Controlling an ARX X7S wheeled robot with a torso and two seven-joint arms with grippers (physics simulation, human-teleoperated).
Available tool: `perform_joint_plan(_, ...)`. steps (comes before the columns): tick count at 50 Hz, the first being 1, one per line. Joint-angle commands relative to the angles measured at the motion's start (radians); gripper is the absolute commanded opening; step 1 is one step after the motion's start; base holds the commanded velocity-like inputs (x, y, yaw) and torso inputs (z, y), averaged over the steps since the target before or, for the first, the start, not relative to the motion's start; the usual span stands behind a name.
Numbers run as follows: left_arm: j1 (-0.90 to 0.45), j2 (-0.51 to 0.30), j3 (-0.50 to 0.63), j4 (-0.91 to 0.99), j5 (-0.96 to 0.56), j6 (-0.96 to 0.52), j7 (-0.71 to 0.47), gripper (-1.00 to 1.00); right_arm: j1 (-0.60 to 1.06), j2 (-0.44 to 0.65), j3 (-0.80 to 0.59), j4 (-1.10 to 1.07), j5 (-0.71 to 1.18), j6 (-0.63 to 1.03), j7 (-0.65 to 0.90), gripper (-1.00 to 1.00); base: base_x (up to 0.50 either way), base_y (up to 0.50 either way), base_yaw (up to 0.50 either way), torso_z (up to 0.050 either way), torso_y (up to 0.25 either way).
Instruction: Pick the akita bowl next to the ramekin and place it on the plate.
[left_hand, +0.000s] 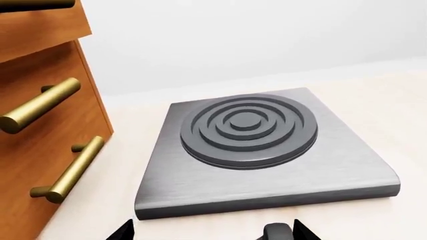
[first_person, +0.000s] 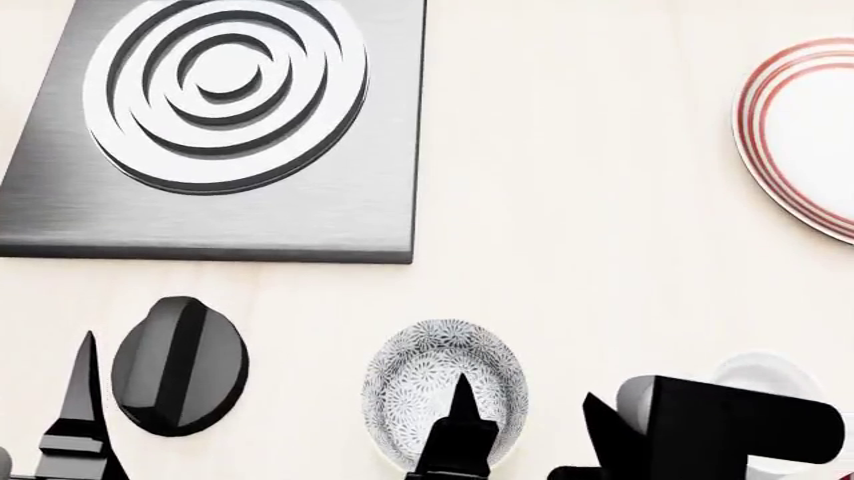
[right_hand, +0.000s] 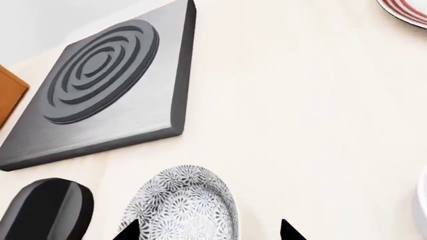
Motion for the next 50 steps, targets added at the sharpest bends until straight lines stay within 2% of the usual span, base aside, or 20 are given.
perform_joint_plan(1,-0.001,-0.002,0.007,-0.003,0.003,0.002,-0.001,1.00,-0.006,-0.012,-0.009,0.040,-0.013,-0.002,-0.025,1.00,0.00,0.00,0.00,0.000,0.000)
perform_joint_plan(50,0.001,-0.020,-0.001,-0.010,-0.008,0.010,-0.013,1.00,0.014,-0.041,-0.031,0.142,-0.029,0.001,-0.087,1.00,0.00,0.00,0.00,0.000,0.000)
